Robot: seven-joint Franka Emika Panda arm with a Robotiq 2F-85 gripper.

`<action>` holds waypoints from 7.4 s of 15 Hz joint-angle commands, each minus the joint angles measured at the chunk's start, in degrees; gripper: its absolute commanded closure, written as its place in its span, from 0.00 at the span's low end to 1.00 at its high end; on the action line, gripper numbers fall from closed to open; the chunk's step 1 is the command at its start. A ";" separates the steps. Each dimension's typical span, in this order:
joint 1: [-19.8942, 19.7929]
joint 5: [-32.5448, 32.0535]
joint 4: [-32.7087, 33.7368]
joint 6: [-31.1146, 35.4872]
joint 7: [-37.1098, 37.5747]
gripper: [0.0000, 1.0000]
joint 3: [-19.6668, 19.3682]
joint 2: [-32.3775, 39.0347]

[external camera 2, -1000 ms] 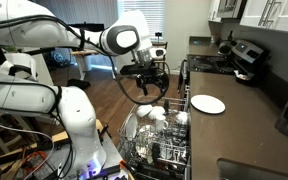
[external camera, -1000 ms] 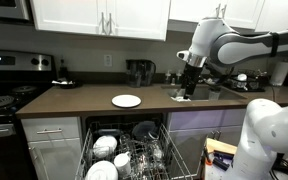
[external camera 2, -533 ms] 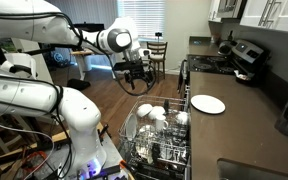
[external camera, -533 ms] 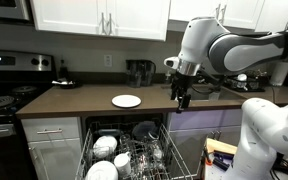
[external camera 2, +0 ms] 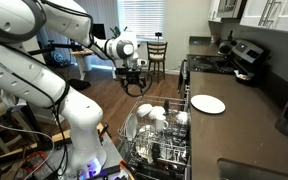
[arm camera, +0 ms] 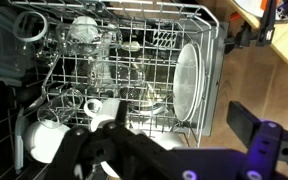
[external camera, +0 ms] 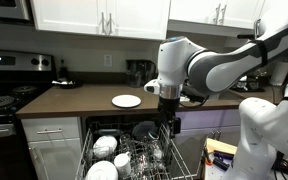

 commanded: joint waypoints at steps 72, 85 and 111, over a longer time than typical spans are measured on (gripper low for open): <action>-3.02 -3.65 28.53 18.27 12.25 0.00 5.64 62.05; -2.83 -4.22 30.95 13.46 12.56 0.00 4.17 63.82; -8.58 4.83 38.79 -4.96 1.20 0.85 6.78 67.81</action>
